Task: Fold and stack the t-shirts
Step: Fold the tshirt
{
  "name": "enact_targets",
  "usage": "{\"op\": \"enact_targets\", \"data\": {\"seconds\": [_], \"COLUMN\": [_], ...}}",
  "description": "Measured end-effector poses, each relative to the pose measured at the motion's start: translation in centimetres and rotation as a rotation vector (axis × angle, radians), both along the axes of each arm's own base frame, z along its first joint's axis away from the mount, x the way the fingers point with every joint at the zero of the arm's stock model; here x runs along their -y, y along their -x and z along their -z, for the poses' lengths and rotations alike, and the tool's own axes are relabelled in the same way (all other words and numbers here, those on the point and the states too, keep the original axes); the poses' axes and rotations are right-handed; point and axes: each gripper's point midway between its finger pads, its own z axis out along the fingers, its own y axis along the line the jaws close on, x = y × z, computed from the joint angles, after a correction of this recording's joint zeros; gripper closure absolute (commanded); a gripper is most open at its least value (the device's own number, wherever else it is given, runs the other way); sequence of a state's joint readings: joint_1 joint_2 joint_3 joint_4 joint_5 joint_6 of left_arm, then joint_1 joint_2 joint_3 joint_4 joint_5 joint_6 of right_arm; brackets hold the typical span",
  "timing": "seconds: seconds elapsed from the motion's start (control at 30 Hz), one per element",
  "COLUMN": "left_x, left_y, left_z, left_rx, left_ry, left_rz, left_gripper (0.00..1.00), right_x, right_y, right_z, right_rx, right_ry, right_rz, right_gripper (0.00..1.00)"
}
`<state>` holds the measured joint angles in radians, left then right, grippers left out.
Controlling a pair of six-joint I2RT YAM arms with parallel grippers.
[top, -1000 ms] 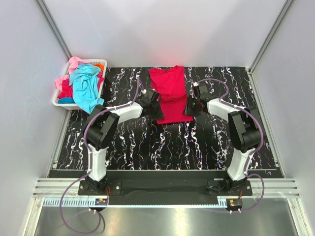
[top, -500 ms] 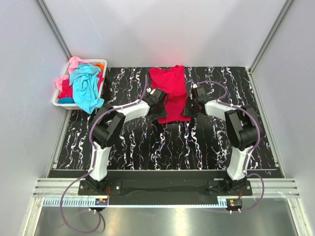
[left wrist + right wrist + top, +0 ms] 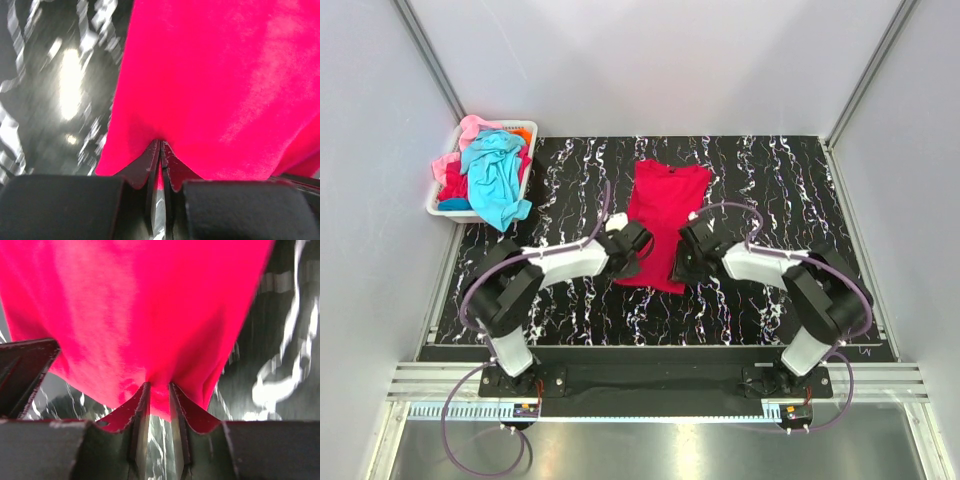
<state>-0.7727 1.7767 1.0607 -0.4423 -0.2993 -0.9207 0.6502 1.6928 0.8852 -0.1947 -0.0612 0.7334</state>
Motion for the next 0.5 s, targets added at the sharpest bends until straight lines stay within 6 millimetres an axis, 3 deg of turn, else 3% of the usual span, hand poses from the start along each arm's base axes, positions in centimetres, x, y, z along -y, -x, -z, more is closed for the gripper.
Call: {"op": "enact_targets", "data": {"seconds": [0.27, 0.5], "left_x": [-1.0, -1.2], "left_y": [6.2, 9.9], "left_z": [0.2, 0.0], "left_rx": [0.006, -0.012], "left_ry": [0.027, 0.063], "left_rz": [-0.015, -0.005], "left_gripper": [0.90, 0.89], "right_x": [1.4, 2.1], "right_y": [5.6, 9.2], "right_z": [0.2, 0.1], "right_rx": [-0.077, -0.137], "right_ry": [-0.030, 0.012], "right_rz": [0.073, 0.108], "right_gripper": [0.81, 0.85]}}
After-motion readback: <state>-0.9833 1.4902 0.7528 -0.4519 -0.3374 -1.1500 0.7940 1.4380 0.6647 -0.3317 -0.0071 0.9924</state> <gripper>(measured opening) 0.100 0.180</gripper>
